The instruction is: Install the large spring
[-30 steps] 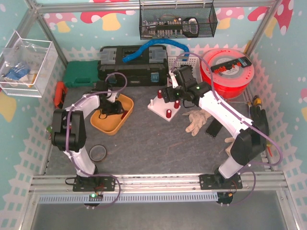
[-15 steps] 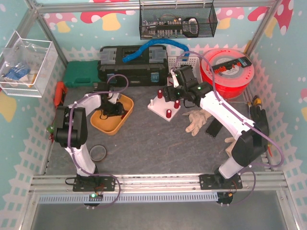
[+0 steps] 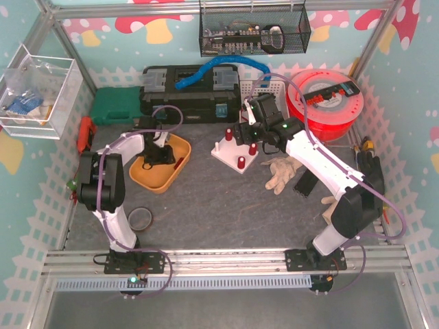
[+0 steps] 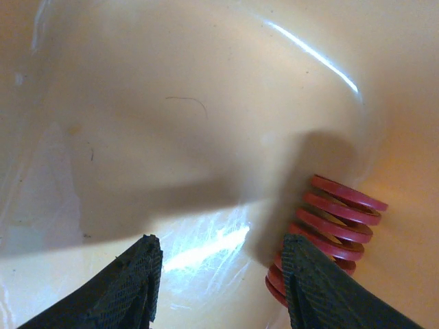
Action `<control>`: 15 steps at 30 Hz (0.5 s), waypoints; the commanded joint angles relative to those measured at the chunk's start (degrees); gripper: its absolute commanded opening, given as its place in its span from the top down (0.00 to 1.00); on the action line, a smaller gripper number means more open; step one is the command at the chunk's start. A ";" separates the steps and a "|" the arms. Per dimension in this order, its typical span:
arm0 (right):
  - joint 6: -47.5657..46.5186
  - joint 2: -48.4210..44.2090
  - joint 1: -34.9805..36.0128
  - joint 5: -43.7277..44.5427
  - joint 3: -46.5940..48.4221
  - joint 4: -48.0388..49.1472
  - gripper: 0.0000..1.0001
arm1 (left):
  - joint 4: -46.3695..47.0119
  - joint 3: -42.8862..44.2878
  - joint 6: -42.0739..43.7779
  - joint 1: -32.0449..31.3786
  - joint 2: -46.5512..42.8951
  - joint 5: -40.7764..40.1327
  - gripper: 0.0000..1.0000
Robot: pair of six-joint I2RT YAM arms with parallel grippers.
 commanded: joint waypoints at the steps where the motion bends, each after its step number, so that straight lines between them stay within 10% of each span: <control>1: 0.79 -1.09 -0.20 0.58 0.81 -0.35 0.10 | -1.39 1.76 0.28 0.08 -1.00 -0.08 0.48; 15: 0.08 -0.56 -0.24 0.58 1.51 -0.35 0.10 | -1.60 1.34 2.06 -1.51 -0.43 7.81 0.44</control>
